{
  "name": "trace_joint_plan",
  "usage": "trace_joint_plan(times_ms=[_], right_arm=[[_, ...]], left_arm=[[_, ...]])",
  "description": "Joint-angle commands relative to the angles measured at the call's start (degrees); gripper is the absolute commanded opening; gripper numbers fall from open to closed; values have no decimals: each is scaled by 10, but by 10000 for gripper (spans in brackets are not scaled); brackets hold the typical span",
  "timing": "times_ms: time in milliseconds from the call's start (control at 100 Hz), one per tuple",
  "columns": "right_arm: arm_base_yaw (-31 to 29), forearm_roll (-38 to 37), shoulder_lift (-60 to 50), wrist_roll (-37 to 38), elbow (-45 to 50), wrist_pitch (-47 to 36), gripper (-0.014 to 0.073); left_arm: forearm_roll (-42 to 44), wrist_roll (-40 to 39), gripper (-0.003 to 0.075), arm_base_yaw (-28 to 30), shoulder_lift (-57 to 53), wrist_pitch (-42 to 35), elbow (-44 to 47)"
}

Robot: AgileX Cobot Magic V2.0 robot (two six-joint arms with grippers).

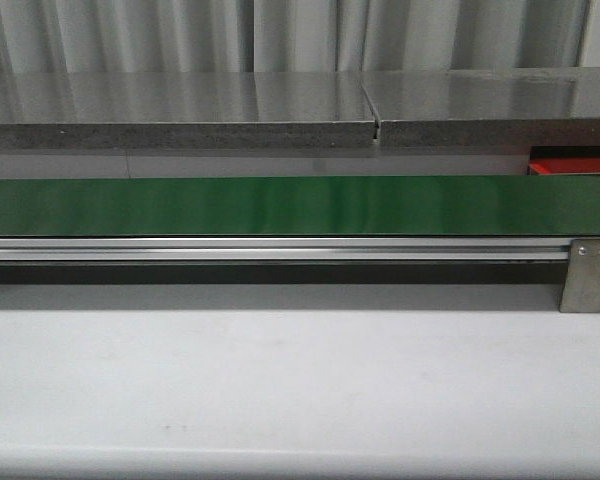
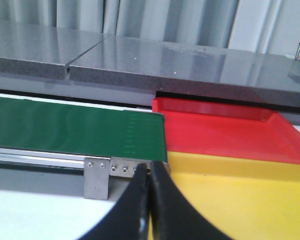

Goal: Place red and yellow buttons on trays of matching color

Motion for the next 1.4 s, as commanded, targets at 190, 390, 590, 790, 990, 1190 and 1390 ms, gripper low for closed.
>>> trace_joint_plan(times_ms=[190, 390, 590, 790, 990, 1190, 1390], right_arm=[[0, -4, -12, -3, -13, -43, -118], [0, -4, -12, -3, -13, -43, -118], [0, -4, -12, -3, -13, -43, -118], [0, -4, -12, -3, -13, -43, -118], [0, -4, -12, -3, -13, -43, -118], [0, -4, -12, -3, -13, -43, -118], [0, -4, -12, -3, -13, -43, -118]], left_arm=[[-3, -4, -20, -5, -19, -78, 14], [-7, -4, -20, -5, -14, -81, -22], [-37, -4, -20, -5, 65, -4, -124], [-45, -4, -20, -5, 211, 170, -253], [-71, -4, -20, -5, 339, 261, -344], [-119, -4, -20, -5, 401, 263, -354], [-119, -4, -18, -5, 430, 274, -354]])
